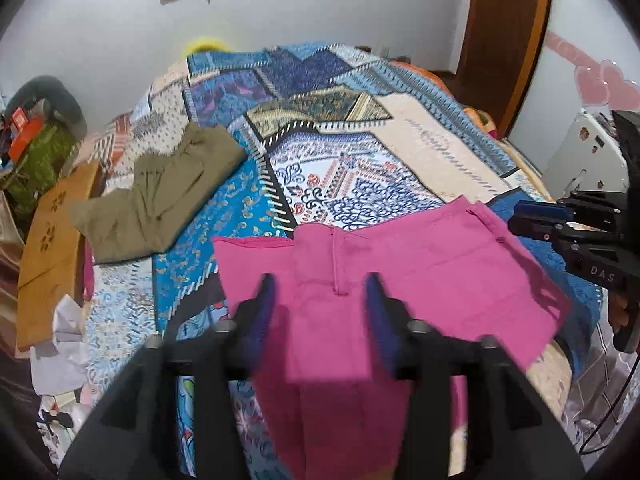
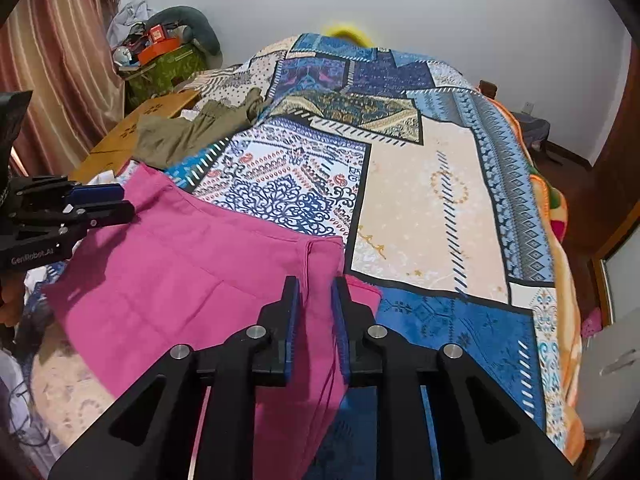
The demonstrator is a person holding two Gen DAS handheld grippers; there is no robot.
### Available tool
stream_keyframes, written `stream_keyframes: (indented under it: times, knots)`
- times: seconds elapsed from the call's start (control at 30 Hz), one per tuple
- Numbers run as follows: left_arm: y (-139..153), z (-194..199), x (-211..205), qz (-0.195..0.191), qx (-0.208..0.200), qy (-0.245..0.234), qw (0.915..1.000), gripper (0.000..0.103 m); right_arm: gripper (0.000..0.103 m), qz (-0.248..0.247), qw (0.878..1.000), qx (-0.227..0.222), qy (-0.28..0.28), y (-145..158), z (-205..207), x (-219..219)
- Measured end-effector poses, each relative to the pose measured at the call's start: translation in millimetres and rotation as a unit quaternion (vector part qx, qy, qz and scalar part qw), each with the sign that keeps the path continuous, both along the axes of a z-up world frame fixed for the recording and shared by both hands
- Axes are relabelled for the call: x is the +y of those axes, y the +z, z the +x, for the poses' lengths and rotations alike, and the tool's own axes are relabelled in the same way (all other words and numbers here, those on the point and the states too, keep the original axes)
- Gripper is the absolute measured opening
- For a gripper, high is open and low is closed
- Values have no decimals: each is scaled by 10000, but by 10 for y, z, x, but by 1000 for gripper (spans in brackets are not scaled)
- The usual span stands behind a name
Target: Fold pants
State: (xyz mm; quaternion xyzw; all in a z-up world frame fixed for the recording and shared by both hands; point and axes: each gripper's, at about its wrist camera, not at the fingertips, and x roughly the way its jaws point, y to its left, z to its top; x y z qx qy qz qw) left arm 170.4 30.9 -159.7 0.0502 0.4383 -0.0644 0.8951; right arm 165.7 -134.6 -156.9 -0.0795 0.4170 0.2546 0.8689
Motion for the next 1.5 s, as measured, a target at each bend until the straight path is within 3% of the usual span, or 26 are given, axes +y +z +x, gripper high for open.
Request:
stream_keyframes:
  times: [0.07, 0.2, 0.33, 0.47, 0.57, 0.63, 0.67, 0.73, 0.87, 0.97, 1.2, 1.5]
  knots:
    - [55, -108, 19, -19, -155, 19, 9999, 67, 25, 96, 9999, 43, 6, 42, -46, -23]
    - [-20, -210, 109, -74, -26, 134, 9999, 70, 59, 113, 9999, -2, -78, 55, -170, -60]
    - [-275, -187, 282, -303, 422, 469, 9975, 70, 62, 114, 9997, 142, -155, -28, -274, -115]
    - [-422, -195, 389, -692, 571, 777, 9929, 80, 62, 151, 9986, 476, -188, -212, -290, -161]
    - [-490, -177, 366, -778, 627, 904, 9909, 80, 62, 336, 9965, 748, -190, -395, -221, -211]
    - [-488, -150, 354, -833, 642, 881, 9905, 76, 62, 606, 9930, 976, -279, -453, -147, -261]
    - [-480, -134, 346, -882, 649, 838, 9905, 69, 62, 724, 9911, 1070, -315, -471, -115, -279]
    - [-462, -99, 321, -917, 641, 770, 9907, 59, 61, 924, 9880, 1182, -365, -496, -65, -291]
    - [-434, -27, 216, -828, 556, 736, 9923, 37, 47, 1055, 9860, 1239, -352, -518, -33, -242]
    - [-421, 10, 153, -710, 488, 769, 9933, 28, 35, 1118, 9843, 1300, -428, -507, -3, -222]
    - [-314, 1, 93, -336, 295, 622, 9971, 18, 10, 1127, 9858, 1088, -597, -405, 34, -208]
    - [59, 55, 357, -175, -120, 716, 9972, 13, 8, 1031, 9933, 439, -279, -3, 81, 25]
